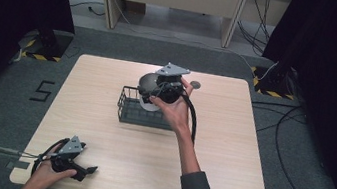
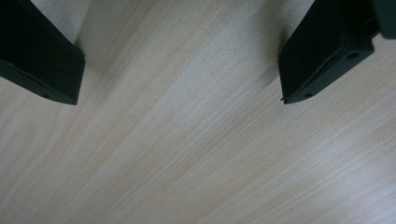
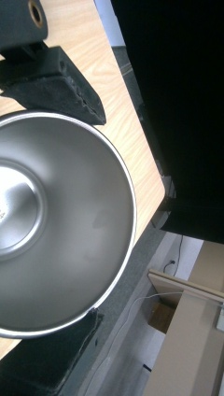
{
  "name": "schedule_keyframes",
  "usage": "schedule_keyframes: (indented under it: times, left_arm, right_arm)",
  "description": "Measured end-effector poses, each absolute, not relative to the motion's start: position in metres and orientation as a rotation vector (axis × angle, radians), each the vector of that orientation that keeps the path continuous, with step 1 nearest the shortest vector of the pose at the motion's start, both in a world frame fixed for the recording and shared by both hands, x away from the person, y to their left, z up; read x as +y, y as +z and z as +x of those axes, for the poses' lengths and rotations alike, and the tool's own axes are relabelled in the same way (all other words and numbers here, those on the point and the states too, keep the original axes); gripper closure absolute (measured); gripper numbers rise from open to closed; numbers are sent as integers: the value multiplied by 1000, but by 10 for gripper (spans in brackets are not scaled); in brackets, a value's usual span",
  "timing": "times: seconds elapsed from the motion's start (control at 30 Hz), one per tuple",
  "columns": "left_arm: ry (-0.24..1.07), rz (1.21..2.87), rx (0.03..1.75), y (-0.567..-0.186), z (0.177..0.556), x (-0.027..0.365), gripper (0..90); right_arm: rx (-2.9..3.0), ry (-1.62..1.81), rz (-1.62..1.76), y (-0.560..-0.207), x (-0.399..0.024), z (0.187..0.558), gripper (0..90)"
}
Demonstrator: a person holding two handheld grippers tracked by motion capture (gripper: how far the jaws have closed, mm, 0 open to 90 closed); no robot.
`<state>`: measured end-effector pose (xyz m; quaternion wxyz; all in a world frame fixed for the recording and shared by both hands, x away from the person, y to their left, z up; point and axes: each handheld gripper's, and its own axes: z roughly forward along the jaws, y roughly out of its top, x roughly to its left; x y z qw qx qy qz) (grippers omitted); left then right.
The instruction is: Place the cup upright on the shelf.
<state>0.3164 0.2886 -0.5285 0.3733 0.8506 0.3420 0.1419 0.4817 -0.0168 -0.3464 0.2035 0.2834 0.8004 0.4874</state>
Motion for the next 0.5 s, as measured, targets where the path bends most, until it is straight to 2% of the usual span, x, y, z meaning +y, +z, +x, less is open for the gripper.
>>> schedule_keyframes:
  times: [0.5]
  left_arm:
    - [363, 2179, 874, -528, 316, 289, 0]
  right_arm:
    - [2240, 1329, 849, -360, -6, 506, 63]
